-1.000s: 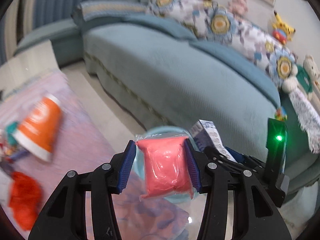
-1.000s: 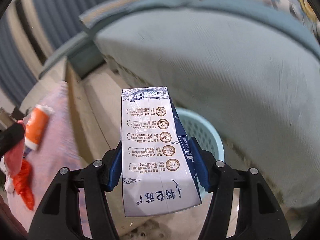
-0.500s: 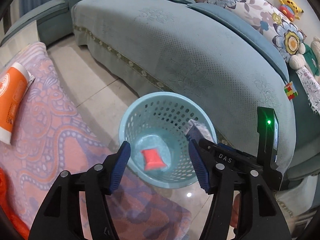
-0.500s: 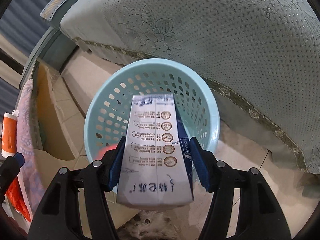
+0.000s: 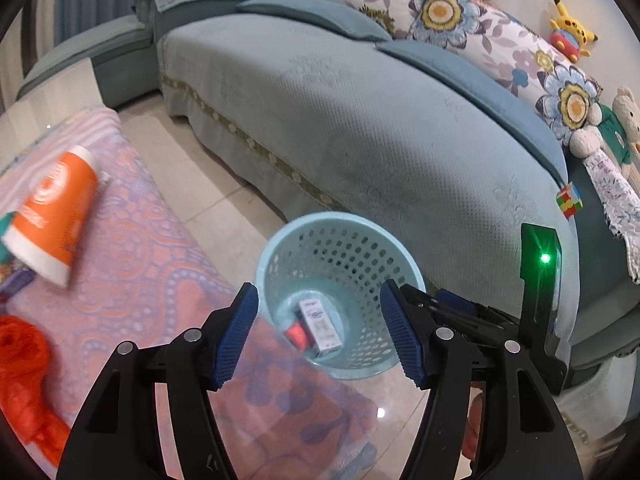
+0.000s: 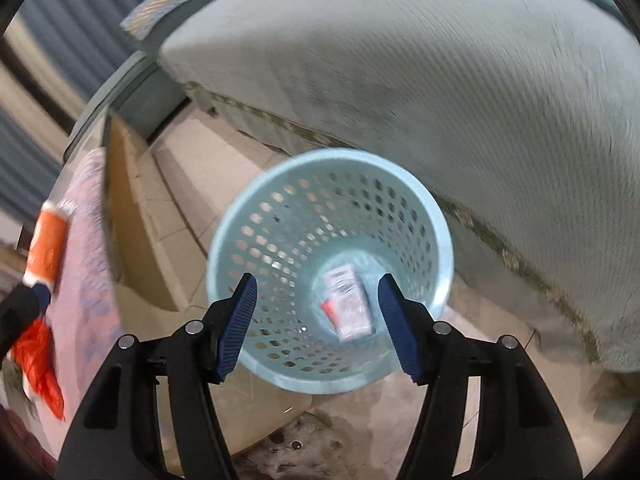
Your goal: Collect trash
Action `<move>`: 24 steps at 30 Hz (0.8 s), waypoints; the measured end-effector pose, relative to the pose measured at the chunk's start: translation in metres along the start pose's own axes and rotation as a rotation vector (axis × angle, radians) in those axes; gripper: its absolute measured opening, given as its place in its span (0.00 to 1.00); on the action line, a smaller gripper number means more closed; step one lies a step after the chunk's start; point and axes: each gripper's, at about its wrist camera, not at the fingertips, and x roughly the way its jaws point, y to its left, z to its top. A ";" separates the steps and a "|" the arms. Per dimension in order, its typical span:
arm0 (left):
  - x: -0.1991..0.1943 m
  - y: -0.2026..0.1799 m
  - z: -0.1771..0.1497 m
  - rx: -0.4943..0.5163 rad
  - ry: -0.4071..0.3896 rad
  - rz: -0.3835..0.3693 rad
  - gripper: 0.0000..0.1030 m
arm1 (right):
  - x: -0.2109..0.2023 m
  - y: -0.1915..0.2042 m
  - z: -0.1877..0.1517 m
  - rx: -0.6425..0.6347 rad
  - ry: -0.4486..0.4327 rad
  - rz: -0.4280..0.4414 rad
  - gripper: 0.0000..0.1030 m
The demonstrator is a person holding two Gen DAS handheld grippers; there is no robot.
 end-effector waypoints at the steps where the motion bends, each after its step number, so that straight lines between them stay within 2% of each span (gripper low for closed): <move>1: -0.011 0.002 0.001 -0.001 -0.020 0.008 0.60 | -0.010 0.012 0.000 -0.039 -0.026 0.010 0.58; 4: -0.048 0.013 0.001 -0.025 -0.090 0.049 0.60 | -0.038 0.048 -0.002 -0.146 -0.094 0.033 0.58; 7: -0.085 0.032 -0.001 -0.064 -0.162 0.110 0.66 | -0.062 0.083 -0.007 -0.243 -0.150 0.068 0.58; 10: -0.120 0.057 -0.007 -0.100 -0.219 0.197 0.68 | -0.081 0.120 -0.018 -0.332 -0.186 0.111 0.58; 13: -0.148 0.089 -0.018 -0.121 -0.250 0.321 0.69 | -0.090 0.157 -0.034 -0.411 -0.198 0.144 0.58; 15: -0.155 0.110 -0.026 -0.127 -0.241 0.394 0.69 | -0.089 0.175 -0.043 -0.447 -0.192 0.152 0.58; 18: -0.152 0.135 -0.034 -0.119 -0.195 0.460 0.69 | -0.085 0.202 -0.059 -0.498 -0.174 0.162 0.58; 24: -0.131 0.173 -0.040 -0.127 -0.114 0.503 0.66 | -0.078 0.224 -0.070 -0.548 -0.158 0.172 0.58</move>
